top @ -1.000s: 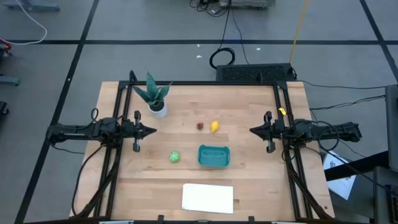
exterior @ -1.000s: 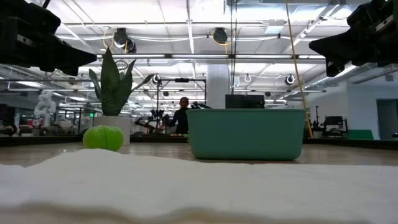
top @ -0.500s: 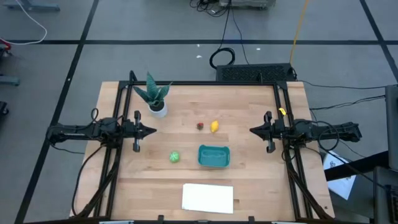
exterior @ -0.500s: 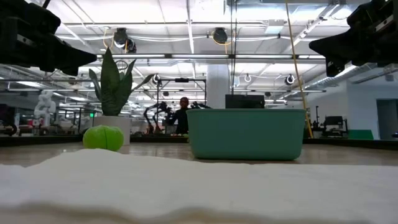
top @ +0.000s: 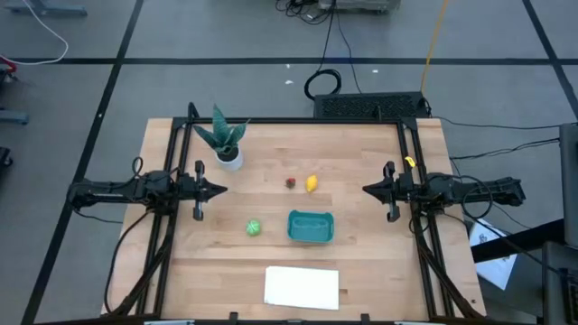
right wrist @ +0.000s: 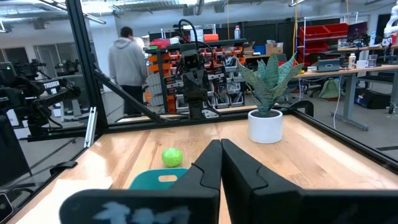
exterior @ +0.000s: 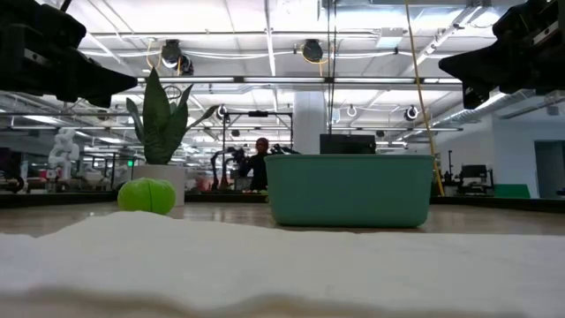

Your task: Pick and placing Produce into tupperware

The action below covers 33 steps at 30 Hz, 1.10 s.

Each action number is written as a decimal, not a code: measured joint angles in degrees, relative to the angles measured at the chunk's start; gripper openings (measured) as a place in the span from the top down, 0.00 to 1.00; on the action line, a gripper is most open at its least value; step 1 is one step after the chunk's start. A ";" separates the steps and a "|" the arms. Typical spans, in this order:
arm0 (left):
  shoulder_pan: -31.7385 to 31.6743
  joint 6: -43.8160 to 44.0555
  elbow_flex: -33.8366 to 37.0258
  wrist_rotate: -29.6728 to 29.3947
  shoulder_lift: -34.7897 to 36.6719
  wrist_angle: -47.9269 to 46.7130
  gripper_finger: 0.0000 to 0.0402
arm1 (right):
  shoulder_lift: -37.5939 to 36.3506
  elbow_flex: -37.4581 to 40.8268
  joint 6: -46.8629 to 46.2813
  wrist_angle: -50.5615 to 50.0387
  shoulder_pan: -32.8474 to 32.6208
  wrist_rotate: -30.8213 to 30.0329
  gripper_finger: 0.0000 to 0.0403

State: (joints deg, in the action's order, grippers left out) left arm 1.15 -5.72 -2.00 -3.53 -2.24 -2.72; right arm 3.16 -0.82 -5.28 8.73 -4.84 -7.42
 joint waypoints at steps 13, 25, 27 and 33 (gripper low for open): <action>0.01 0.01 0.00 0.00 0.02 -0.01 1.00 | 0.00 -0.02 -0.06 0.02 0.00 0.00 1.00; 0.00 0.01 0.00 0.00 0.00 -0.02 1.00 | 0.02 -0.01 -3.08 0.02 -0.01 0.01 1.00; 0.00 0.00 0.00 0.00 0.00 0.08 1.00 | 0.00 -0.02 -3.08 0.03 -0.01 0.00 1.00; 0.02 0.44 0.23 -0.35 0.01 5.53 1.00 | 0.01 0.00 -3.04 0.36 0.00 0.00 1.00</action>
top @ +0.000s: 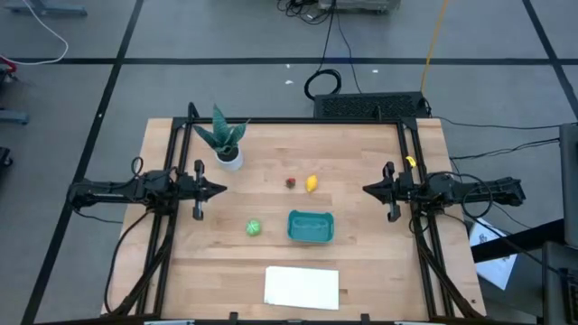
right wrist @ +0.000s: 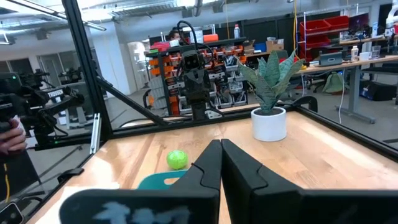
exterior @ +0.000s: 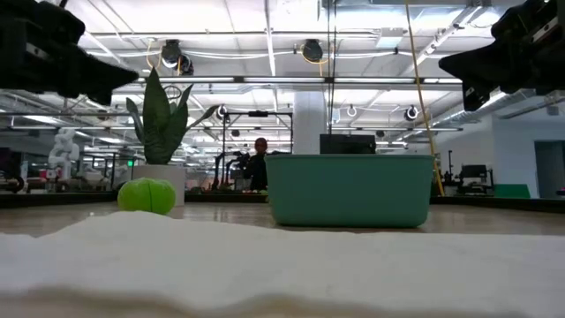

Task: Pick and placing Produce into tupperware
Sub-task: Put the cabbage into the blue bin

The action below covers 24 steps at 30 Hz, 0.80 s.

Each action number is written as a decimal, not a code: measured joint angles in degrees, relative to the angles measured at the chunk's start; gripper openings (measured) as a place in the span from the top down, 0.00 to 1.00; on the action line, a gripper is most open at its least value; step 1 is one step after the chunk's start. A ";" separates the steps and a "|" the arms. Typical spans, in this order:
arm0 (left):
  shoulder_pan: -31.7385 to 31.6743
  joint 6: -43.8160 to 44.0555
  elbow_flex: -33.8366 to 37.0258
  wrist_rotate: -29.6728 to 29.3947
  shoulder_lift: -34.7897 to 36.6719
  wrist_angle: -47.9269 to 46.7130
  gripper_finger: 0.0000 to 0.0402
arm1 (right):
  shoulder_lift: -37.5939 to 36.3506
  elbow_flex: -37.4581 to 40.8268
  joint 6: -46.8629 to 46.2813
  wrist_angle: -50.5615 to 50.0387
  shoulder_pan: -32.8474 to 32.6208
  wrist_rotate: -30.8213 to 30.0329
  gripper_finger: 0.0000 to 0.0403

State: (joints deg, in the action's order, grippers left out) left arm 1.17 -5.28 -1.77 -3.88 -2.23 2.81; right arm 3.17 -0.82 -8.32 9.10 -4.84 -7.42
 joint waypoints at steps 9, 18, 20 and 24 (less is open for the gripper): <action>0.00 3.63 -0.10 0.04 0.02 13.80 1.00 | -0.01 0.00 11.45 -0.08 0.00 0.00 1.00; 0.00 6.01 -0.17 0.47 -0.01 16.17 1.00 | 0.01 -0.02 21.11 2.85 0.00 0.00 1.00; 0.00 3.94 -0.17 0.49 -0.01 16.13 1.00 | -0.01 0.00 22.55 4.83 0.00 0.00 1.00; 0.00 -0.92 -0.19 -0.70 -0.03 14.34 1.00 | 0.01 0.00 22.98 5.99 -0.01 0.00 1.00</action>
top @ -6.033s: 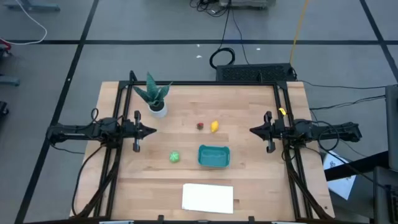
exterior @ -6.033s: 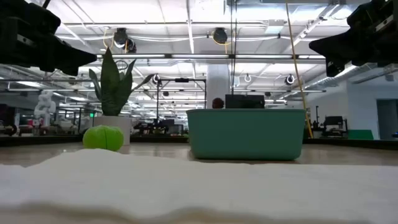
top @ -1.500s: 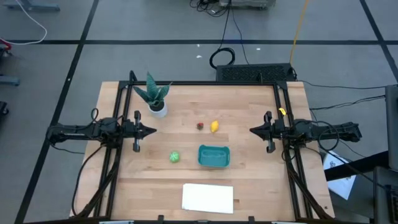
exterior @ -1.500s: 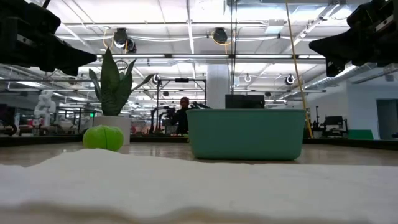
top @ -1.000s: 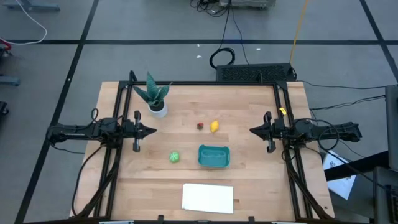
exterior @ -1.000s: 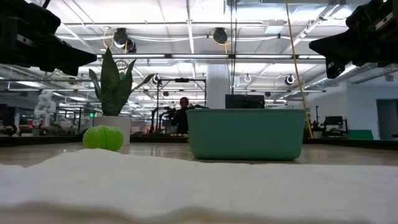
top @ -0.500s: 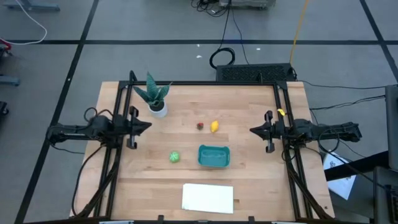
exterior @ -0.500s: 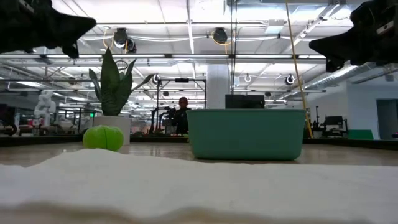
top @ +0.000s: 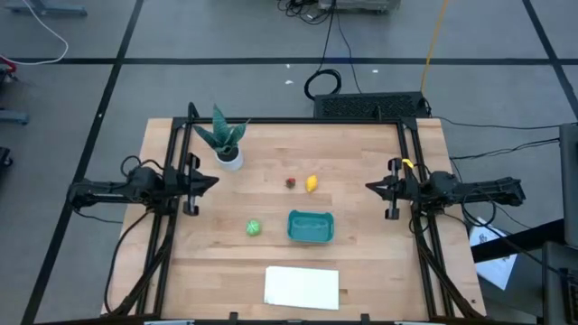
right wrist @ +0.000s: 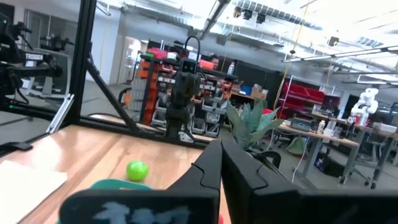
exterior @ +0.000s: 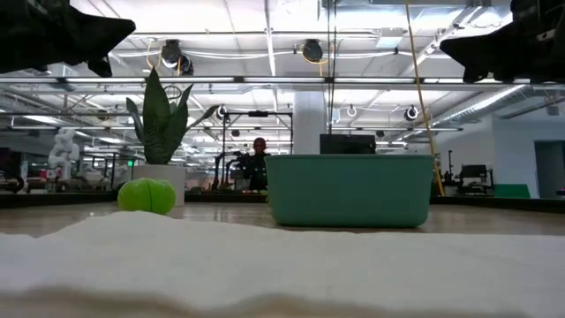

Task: Pick and placing Produce into tupperware
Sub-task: Put the cabbage into the blue bin

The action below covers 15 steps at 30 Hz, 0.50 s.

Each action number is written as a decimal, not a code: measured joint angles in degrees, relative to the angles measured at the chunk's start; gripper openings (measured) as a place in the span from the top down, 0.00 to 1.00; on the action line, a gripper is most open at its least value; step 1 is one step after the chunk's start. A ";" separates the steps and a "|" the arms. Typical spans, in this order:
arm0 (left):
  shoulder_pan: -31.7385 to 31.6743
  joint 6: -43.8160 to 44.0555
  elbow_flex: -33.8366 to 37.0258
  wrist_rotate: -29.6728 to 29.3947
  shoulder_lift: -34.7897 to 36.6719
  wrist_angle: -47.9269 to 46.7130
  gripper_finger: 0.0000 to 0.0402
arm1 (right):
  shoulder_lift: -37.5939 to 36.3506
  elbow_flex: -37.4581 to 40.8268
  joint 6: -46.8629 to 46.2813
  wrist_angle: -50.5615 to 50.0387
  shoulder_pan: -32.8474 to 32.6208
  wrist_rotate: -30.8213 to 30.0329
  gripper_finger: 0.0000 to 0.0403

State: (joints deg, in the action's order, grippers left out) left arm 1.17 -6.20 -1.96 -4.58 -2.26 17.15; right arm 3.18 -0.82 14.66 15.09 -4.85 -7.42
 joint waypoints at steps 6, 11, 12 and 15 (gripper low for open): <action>-0.01 -12.43 -0.51 -2.39 -0.74 -0.63 1.00 | 0.00 0.00 1.06 0.09 0.00 -0.10 1.00; -0.01 -13.11 -8.05 -4.57 -5.31 -4.95 0.99 | 0.00 0.00 1.22 0.09 0.01 -0.24 1.00; -0.01 -13.00 -10.38 -4.56 -6.80 -7.57 0.99 | 0.00 0.00 1.22 0.09 -0.02 -0.24 1.00; 0.00 -12.76 -18.08 -4.62 -12.62 -14.99 0.96 | 0.00 0.00 1.18 0.09 0.01 -0.25 1.00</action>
State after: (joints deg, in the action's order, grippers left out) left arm 1.17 -18.96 -20.03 -9.20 -14.89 2.16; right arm 3.18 -0.82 15.84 15.18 -4.84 -7.67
